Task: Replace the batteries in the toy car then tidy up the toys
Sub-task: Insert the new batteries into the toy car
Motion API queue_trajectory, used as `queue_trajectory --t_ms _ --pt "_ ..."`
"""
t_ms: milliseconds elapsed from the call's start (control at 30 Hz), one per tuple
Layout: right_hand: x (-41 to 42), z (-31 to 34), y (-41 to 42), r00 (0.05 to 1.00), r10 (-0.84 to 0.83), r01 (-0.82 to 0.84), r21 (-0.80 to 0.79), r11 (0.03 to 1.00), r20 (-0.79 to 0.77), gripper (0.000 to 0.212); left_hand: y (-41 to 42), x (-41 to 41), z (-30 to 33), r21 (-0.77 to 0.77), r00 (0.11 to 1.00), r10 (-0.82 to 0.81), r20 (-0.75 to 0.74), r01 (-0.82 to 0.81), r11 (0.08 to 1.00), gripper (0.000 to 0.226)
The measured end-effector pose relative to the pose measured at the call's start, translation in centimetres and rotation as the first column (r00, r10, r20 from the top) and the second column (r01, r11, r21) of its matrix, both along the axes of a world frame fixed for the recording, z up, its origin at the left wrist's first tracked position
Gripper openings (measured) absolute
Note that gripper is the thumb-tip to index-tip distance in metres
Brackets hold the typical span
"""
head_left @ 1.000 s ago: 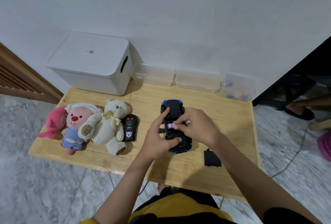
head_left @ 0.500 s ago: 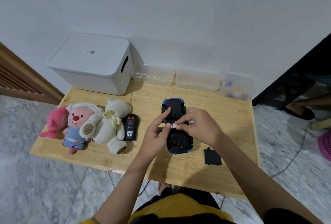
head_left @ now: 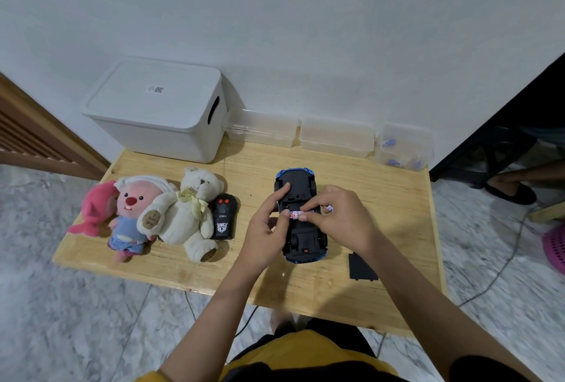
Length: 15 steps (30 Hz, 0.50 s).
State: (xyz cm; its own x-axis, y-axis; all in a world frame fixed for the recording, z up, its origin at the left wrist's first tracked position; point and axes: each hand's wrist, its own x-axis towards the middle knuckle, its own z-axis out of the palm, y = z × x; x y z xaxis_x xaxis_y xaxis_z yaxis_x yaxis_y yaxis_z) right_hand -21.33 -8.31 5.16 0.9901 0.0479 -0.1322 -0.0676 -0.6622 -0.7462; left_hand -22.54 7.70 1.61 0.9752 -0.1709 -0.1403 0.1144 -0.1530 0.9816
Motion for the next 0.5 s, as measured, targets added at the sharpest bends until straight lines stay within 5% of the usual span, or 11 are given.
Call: queue_trajectory --t_ms 200,367,500 --pt "0.07 0.19 -0.26 0.999 -0.015 0.014 0.037 0.999 0.032 0.007 0.35 -0.29 0.65 -0.045 0.998 -0.063 -0.001 0.063 0.997 0.060" --pt "0.42 0.66 -0.45 0.988 -0.153 0.144 0.229 0.963 0.021 0.042 0.58 -0.42 0.26 -0.027 0.997 -0.076 -0.016 0.076 0.997 0.075" --pt "0.98 0.84 -0.27 0.984 -0.172 0.179 0.400 0.899 -0.054 0.048 0.19 -0.62 0.13 -0.020 0.994 -0.100 -0.043 0.099 0.995 0.076"
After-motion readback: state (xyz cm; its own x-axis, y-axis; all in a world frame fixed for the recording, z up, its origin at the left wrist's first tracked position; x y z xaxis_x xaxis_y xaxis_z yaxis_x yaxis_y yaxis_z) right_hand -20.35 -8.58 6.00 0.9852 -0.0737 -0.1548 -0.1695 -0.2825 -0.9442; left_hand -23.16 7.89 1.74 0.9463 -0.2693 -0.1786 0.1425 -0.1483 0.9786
